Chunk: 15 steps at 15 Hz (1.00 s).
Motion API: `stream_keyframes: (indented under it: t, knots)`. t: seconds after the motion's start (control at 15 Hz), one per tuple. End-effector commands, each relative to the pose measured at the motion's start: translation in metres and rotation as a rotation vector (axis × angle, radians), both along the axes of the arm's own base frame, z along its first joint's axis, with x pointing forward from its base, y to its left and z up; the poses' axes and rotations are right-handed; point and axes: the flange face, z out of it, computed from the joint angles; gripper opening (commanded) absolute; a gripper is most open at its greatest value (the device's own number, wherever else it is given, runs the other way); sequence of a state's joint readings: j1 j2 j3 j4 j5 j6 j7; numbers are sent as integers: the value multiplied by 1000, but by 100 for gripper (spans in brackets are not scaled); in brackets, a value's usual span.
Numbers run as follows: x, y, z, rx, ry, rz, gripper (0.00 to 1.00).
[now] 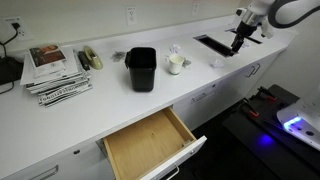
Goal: Open the second drawer from the right then put the white paper in the open drawer
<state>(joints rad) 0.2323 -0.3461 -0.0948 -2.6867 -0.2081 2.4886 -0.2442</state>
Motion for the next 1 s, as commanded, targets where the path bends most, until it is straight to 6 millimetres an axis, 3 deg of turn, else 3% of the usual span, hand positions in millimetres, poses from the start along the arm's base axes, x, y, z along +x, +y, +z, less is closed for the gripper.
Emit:
stream_keyframes:
  t: [0.0,0.47,0.93]
  knots:
    - [31,-3,-24,12,39,64,100]
    - [66,9,-63,-27,75,105,100]
    - [84,6,-87,-37,100,95,100]
